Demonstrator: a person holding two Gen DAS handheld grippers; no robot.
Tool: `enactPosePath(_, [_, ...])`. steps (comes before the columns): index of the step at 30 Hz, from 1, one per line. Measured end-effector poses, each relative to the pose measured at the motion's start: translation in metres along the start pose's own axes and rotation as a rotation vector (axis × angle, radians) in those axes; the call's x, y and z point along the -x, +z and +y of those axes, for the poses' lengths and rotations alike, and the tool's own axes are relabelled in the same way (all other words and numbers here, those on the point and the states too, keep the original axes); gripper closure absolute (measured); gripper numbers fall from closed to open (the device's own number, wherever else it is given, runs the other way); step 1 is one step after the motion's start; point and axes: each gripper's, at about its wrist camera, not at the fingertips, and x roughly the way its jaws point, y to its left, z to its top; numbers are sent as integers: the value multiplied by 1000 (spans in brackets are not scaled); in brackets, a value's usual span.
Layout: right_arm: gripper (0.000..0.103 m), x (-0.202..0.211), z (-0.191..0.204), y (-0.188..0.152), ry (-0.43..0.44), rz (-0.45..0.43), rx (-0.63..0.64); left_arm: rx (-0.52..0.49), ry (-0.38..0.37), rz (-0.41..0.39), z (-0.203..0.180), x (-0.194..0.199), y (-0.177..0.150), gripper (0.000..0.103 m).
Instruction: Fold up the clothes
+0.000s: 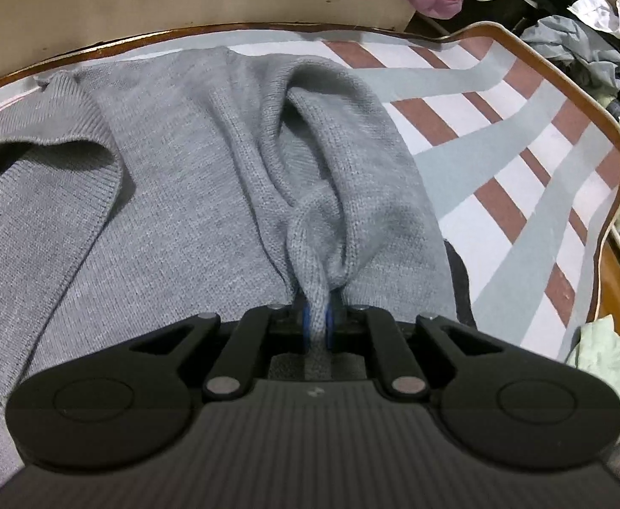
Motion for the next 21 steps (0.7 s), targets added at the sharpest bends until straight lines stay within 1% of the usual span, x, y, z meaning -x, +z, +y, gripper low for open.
enactPosePath(1, [81, -7, 7, 1, -20, 24, 29, 2, -2, 1, 0, 0, 0, 96])
enactPosePath(2, [73, -15, 14, 3, -41, 48, 58, 4, -3, 3, 1, -1, 1, 95])
enactPosePath(3, [70, -22, 21, 4, -70, 66, 84, 1, -2, 7, 0, -1, 2, 95])
enactPosePath(4, [70, -29, 26, 6, -115, 75, 92, -3, 0, 10, 0, 0, 2, 95])
enactPosePath(5, [70, -34, 28, 8, -161, 85, 82, -3, 2, 12, 0, 0, 2, 95])
enactPosePath(7, [68, -41, 27, 10, -295, 96, -1, 0, 8, 10, -1, 0, 2, 95])
enactPosePath(8, [60, -47, 29, 9, -320, 104, 3, 3, 11, 8, -1, 0, 2, 95])
enactPosePath(9, [50, -55, 32, 7, -331, 119, 40, 10, 13, 4, -1, 0, 2, 95])
enactPosePath(10, [50, -63, 35, 4, -341, 134, 78, 20, 16, 0, 0, 0, 2, 95])
enactPosePath(11, [58, -67, 38, 3, -345, 140, 97, 35, 19, -5, 1, -1, 2, 95])
enactPosePath(12, [88, -65, 41, 2, -338, 131, 84, 45, 23, -9, 1, -1, 2, 96])
enactPosePath(13, [88, -60, 43, 1, -311, 123, 64, 41, 28, -10, 1, -2, 3, 96])
enactPosePath(14, [90, -52, 46, 1, -241, 121, 38, 36, 34, -10, 0, -2, 3, 96])
enactPosePath(15, [99, -45, 51, -2, -146, 135, 17, 26, 40, -13, -1, -3, 3, 96])
enactPosePath(16, [100, -43, 55, -6, -35, 167, -5, 18, 46, -15, -2, -3, 4, 96])
enactPosePath(17, [102, -42, 63, -10, 53, 193, 5, 34, 44, -16, 0, -4, 5, 96])
enactPosePath(18, [103, -40, 78, -13, 100, 211, 72, 48, 42, -16, 1, -4, 6, 96])
enactPosePath(19, [103, -38, 88, -13, 101, 210, 116, 42, 41, -20, 0, -2, 5, 96])
enactPosePath(20, [103, -35, 89, -10, 23, 179, 122, 36, 41, -24, -1, 0, 4, 95])
enactPosePath(21, [103, -31, 84, -6, -30, 143, 90, 28, 46, -32, -2, 7, 1, 91])
